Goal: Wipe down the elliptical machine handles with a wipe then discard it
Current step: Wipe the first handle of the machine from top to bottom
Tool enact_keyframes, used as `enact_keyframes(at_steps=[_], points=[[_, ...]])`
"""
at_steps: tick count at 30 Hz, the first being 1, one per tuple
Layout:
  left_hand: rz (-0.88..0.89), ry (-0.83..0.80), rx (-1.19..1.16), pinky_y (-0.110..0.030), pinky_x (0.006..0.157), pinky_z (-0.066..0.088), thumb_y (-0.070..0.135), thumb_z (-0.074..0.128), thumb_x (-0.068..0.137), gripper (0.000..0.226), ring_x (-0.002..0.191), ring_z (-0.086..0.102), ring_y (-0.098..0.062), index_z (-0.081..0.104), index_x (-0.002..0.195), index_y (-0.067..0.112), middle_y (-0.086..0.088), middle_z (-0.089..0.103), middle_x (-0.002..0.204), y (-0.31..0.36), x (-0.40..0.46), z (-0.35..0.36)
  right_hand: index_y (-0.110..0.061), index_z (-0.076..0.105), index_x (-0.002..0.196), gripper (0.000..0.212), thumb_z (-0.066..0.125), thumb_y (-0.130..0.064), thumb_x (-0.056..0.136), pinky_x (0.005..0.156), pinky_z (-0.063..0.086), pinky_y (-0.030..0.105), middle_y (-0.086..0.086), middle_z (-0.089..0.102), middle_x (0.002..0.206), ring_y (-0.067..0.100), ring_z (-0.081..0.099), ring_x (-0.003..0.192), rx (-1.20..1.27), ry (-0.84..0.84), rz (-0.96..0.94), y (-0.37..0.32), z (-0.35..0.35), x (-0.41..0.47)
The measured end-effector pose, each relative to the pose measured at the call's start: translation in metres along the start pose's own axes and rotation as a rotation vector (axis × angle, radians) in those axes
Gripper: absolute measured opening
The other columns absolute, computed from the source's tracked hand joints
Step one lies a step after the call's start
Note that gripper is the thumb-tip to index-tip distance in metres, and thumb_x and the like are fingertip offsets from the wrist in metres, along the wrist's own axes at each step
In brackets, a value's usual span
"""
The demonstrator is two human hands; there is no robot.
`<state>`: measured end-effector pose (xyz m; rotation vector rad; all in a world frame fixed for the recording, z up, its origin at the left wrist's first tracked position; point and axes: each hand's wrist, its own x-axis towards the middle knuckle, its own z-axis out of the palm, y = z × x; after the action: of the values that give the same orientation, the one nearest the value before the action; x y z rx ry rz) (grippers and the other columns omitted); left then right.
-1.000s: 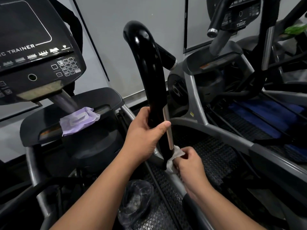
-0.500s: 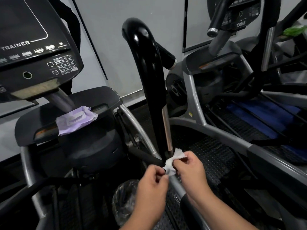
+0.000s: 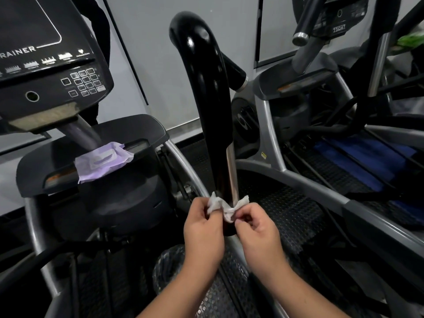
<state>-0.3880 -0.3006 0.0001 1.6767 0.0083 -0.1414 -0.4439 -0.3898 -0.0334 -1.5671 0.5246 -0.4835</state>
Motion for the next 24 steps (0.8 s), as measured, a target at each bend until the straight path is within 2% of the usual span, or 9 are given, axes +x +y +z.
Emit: enact_keyframes(at_steps=[2,5,7,9,11,14,18,22,24], points=[[-0.086,-0.007,-0.01,-0.017,0.054,0.043,0.008,0.061,0.095,0.011,0.059,0.054,-0.005,0.065,0.085,0.006,0.001,0.064,0.067,-0.005,0.002,0.002,-0.037,0.062,0.09,0.032,0.055,-0.006,0.084,0.072,0.052,0.039,0.001,0.068,0.087,0.02,0.065,0.079,-0.007,0.027,0.061,0.007,-0.002,0.003],[-0.191,-0.052,0.002,-0.015,0.047,0.042,-0.006,0.06,0.087,0.01,0.053,0.055,-0.005,0.065,0.084,0.001,0.001,0.064,0.062,-0.011,0.003,0.004,-0.035,0.062,0.095,0.03,0.057,-0.007,0.084,0.077,0.052,0.035,-0.003,0.065,0.097,0.013,0.064,0.086,-0.134,0.016,0.083,0.02,-0.004,0.01],[-0.147,0.003,-0.014,-0.015,0.049,0.045,-0.007,0.062,0.086,0.01,0.056,0.058,-0.006,0.065,0.087,0.002,-0.002,0.065,0.067,-0.007,0.008,0.006,-0.028,0.066,0.09,0.026,0.059,-0.004,0.085,0.077,0.049,0.032,-0.005,0.063,0.096,0.009,0.062,0.085,-0.169,0.016,0.076,0.02,-0.006,0.017],[-0.084,0.051,-0.016,-0.017,0.05,0.046,-0.004,0.063,0.089,0.007,0.06,0.057,-0.009,0.063,0.089,0.003,-0.004,0.063,0.069,-0.003,0.013,0.007,-0.026,0.066,0.083,0.023,0.056,-0.005,0.085,0.07,0.047,0.032,0.0,0.066,0.084,0.011,0.061,0.076,-0.16,0.0,0.102,0.017,-0.009,0.025],[-0.083,0.037,-0.005,-0.025,0.056,0.048,-0.004,0.062,0.088,0.011,0.062,0.058,-0.012,0.066,0.087,0.006,-0.006,0.065,0.069,-0.009,0.011,0.007,-0.025,0.066,0.081,0.026,0.052,-0.004,0.083,0.067,0.049,0.036,0.003,0.069,0.076,0.014,0.061,0.071,-0.146,-0.028,0.141,0.013,-0.01,0.029],[-0.144,-0.026,0.023,-0.029,0.065,0.051,-0.005,0.063,0.085,0.022,0.071,0.066,-0.016,0.072,0.086,0.016,-0.007,0.074,0.079,-0.025,-0.002,0.008,-0.027,0.066,0.082,0.027,0.049,-0.006,0.077,0.074,0.055,0.043,-0.004,0.071,0.078,0.018,0.066,0.077,-0.179,-0.046,0.135,0.008,-0.01,0.029],[-0.156,-0.026,-0.063,-0.018,0.053,0.047,-0.005,0.06,0.089,0.02,0.056,0.061,-0.005,0.074,0.088,0.01,-0.001,0.072,0.068,-0.016,0.005,0.008,-0.024,0.067,0.079,0.032,0.05,0.003,0.078,0.075,0.055,0.041,-0.005,0.072,0.076,0.016,0.066,0.077,-0.18,-0.062,0.137,0.005,-0.01,0.033],[-0.163,-0.084,-0.076,-0.035,0.073,0.058,-0.001,0.063,0.091,0.019,0.078,0.072,-0.023,0.076,0.097,0.012,-0.008,0.078,0.086,-0.014,0.017,0.003,-0.027,0.066,0.078,0.032,0.049,0.001,0.077,0.069,0.049,0.034,-0.01,0.069,0.071,0.01,0.06,0.07,-0.18,-0.054,0.144,0.008,-0.01,0.035],[-0.231,-0.151,0.01,-0.023,0.066,0.056,-0.008,0.061,0.089,0.024,0.074,0.07,-0.016,0.076,0.101,0.005,-0.005,0.077,0.084,-0.025,0.013,0.005,-0.029,0.066,0.08,0.03,0.047,-0.007,0.073,0.074,0.055,0.043,-0.005,0.071,0.074,0.017,0.065,0.076,-0.158,-0.044,0.158,0.009,-0.009,0.035]])
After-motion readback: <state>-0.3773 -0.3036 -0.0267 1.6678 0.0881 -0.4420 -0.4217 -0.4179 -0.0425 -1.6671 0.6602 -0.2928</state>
